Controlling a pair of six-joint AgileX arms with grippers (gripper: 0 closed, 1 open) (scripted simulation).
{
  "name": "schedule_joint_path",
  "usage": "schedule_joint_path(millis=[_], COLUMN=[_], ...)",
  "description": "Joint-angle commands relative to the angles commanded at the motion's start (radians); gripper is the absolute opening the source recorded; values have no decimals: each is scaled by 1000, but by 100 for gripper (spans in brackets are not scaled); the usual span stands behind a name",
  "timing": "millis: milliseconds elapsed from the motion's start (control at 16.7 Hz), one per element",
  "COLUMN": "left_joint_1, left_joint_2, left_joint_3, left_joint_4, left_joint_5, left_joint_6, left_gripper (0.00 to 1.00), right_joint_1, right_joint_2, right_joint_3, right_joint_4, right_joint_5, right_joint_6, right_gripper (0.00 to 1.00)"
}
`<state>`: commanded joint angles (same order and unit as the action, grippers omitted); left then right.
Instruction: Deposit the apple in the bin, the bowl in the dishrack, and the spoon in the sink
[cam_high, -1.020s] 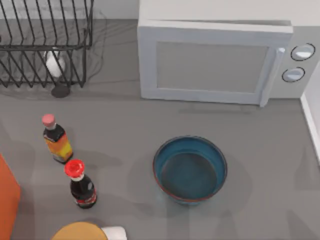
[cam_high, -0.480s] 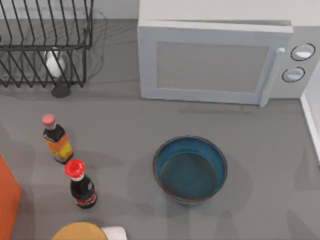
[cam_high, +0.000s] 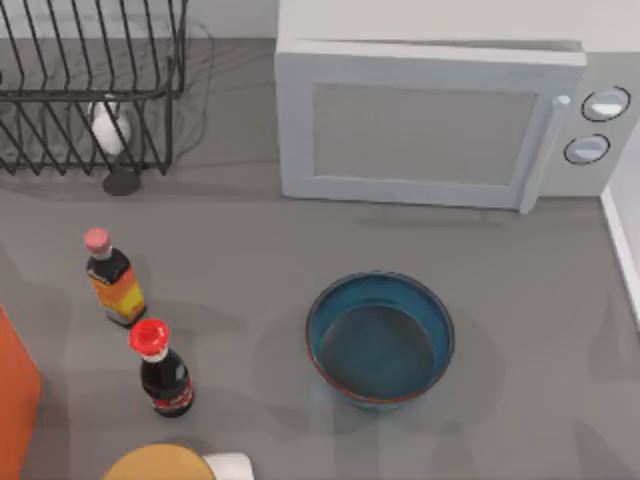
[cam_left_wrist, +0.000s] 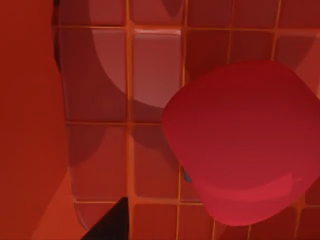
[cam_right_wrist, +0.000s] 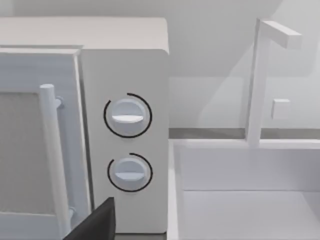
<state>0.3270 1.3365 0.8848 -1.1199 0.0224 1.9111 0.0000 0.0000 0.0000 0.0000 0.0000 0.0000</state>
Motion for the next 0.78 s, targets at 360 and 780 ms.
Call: schedule_joint_path(millis=[360,780], left_joint_1=[-1,-60], left_joint_2=[-1,-215], left_joint_3=[0,-129], left_joint_4=[0,181], left_joint_5=[0,6], left_joint_6=[0,-260], left_gripper=[100,100], right_joint_1=[0,0], right_joint_2=[0,0], right_joint_3=[0,0], right_joint_4=[0,0], right_joint_5=[0,0], right_joint_6=[0,0], right_gripper=[100,100])
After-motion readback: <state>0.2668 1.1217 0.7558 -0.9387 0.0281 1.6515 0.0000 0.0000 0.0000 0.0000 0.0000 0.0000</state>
